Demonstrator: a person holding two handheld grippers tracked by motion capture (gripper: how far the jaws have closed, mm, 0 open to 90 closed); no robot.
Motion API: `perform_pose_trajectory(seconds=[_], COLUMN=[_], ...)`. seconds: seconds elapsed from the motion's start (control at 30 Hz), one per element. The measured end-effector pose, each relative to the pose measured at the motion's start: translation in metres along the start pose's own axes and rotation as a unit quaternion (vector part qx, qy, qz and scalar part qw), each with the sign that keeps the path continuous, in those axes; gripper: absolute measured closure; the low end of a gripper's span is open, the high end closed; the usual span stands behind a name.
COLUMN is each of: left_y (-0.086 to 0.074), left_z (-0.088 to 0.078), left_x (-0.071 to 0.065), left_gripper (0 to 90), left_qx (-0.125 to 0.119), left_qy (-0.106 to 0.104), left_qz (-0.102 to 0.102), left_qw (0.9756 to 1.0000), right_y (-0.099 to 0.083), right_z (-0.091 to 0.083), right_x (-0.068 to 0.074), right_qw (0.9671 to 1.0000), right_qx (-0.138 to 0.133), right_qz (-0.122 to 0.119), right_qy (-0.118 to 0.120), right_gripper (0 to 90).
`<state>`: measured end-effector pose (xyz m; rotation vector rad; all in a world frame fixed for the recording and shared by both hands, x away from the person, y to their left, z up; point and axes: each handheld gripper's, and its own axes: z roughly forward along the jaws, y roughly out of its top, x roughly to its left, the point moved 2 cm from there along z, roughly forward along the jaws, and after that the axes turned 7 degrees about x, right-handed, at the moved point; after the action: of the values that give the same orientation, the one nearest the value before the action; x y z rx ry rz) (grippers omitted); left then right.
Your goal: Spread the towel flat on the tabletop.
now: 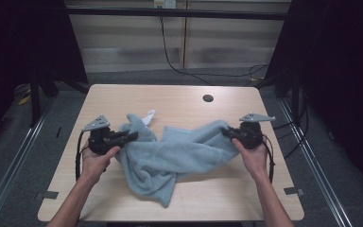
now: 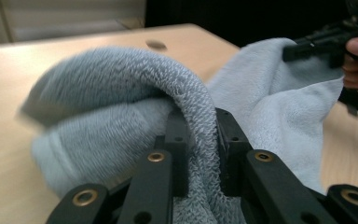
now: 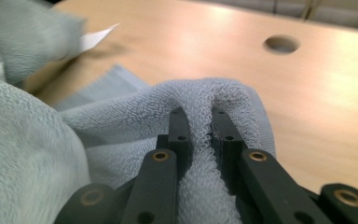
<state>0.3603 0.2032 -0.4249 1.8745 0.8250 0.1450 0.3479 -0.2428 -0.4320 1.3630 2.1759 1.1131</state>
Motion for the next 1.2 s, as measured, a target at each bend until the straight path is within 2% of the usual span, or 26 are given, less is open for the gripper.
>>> perform_pose_trajectory(seconds=[0.03,0.07,0.13,0.17,0.2,0.23,0.27,0.33,0.37,0.5,0.6,0.63,0.7,0.73,0.77,0.8,0.83,0.87,0.9,0.93,0.97,1.0,1.03,1.1,1.17,1.2], left_y=[0.009,0.009,0.029,0.029,0.039,0.047,0.059,0.07,0.075,0.078,0.067,0.055,0.018,0.018,0.005,-0.011,-0.031,-0.031,-0.042,-0.048,-0.06,-0.06,-0.065,-0.07,-0.071,-0.071], left_z=[-0.009,-0.009,-0.023,-0.023,-0.029,-0.034,-0.042,-0.05,-0.054,-0.069,-0.071,-0.069,-0.061,-0.061,-0.058,-0.054,-0.051,-0.051,-0.052,-0.052,-0.054,-0.054,-0.056,-0.059,-0.065,-0.067], left_x=[0.006,0.006,0.015,0.015,0.018,0.02,0.024,0.025,0.026,0.022,0.016,0.012,0.007,0.007,0.005,0.003,-0.003,-0.003,-0.009,-0.012,-0.019,-0.019,-0.023,-0.03,-0.039,-0.041], left_gripper=[78.2,78.2,78.2,78.2,78.2,78.2,78.2,78.2,78.2,78.1,77.5,77.4,77.2,76.8,76.8,76.6,75.6,75.3,75.0,75.0,73.9,73.2,72.8,71.5,66.6,65.7], left_qx=[-0.016,-0.016,-0.039,-0.039,-0.055,-0.062,-0.076,-0.085,-0.098,-0.129,-0.122,-0.108,-0.063,-0.063,-0.051,-0.037,-0.006,-0.006,0.001,0.01,0.015,0.015,0.018,0.017,0.012,0.011], left_qy=[0.019,0.019,0.039,0.039,0.041,0.048,0.059,0.074,0.076,0.085,0.088,0.087,0.072,0.072,0.068,0.046,0.054,0.054,0.039,0.027,0.023,0.023,0.018,0.011,-0.002,-0.006], left_qz=[-0.003,-0.003,-0.007,-0.007,-0.015,-0.015,-0.015,-0.011,-0.012,0.003,0.012,0.018,0.014,0.014,0.003,-0.013,0.0,0.0,-0.006,-0.008,-0.008,-0.008,-0.009,-0.006,-0.002,0.0], left_qw=[0.9997,0.9997,0.9984,0.9984,0.9975,0.9968,0.9952,0.9936,0.9922,0.9879,0.9885,0.9902,0.9953,0.9953,0.9964,0.9981,0.9985,0.9985,0.9992,0.9996,0.9996,0.9996,0.9996,0.9998,0.9999,0.9999], right_y=[0.014,0.014,0.033,0.033,0.042,0.062,0.069,0.085,0.093,0.109,0.106,0.09,0.069,0.069,0.054,0.039,0.006,0.006,-0.019,-0.019,-0.037,-0.037,-0.055,-0.063,-0.085,-0.087], right_z=[-0.012,-0.012,-0.023,-0.023,-0.027,-0.034,-0.036,-0.041,-0.045,-0.056,-0.06,-0.058,-0.053,-0.053,-0.05,-0.046,-0.041,-0.041,-0.04,-0.04,-0.041,-0.041,-0.043,-0.044,-0.045,-0.047], right_x=[-0.009,-0.009,-0.019,-0.019,-0.022,-0.027,-0.029,-0.036,-0.038,-0.036,-0.03,-0.024,-0.019,-0.019,-0.017,-0.014,-0.007,-0.007,-0.001,-0.001,0.004,0.004,0.008,0.01,0.015,0.016], right_qw=[0.9997,0.9997,0.9988,0.9988,0.9984,0.9973,0.9967,0.9949,0.994,0.9909,0.9906,0.9931,0.9954,0.9954,0.9961,0.9972,0.9988,0.9988,0.9995,0.9995,0.9996,0.9996,0.9991,0.9989,0.9973,0.9973], right_qx=[-0.016,-0.016,-0.034,-0.034,-0.04,-0.058,-0.064,-0.085,-0.092,-0.122,-0.128,-0.11,-0.088,-0.088,-0.081,-0.068,-0.04,-0.04,-0.02,-0.02,-0.002,-0.002,0.007,0.014,0.049,0.051], right_qz=[0.008,0.008,0.018,0.018,0.021,0.026,0.03,0.048,0.049,0.044,0.038,0.026,0.021,0.021,0.025,0.028,0.025,0.025,0.023,0.023,0.021,0.021,0.032,0.036,0.032,0.032], right_qy=[-0.015,-0.015,-0.031,-0.031,-0.036,-0.039,-0.039,-0.027,-0.033,-0.034,-0.033,-0.032,-0.03,-0.03,-0.023,-0.016,-0.015,-0.015,-0.01,-0.01,-0.018,-0.018,-0.026,-0.028,-0.045,-0.043], right_gripper=[81.3,81.3,81.4,81.4,81.4,81.4,81.4,81.4,81.5,81.5,81.4,81.4,81.4,81.4,81.4,81.4,81.2,81.2,81.1,81.1,80.6,80.6,79.6,78.6,75.2,73.6])
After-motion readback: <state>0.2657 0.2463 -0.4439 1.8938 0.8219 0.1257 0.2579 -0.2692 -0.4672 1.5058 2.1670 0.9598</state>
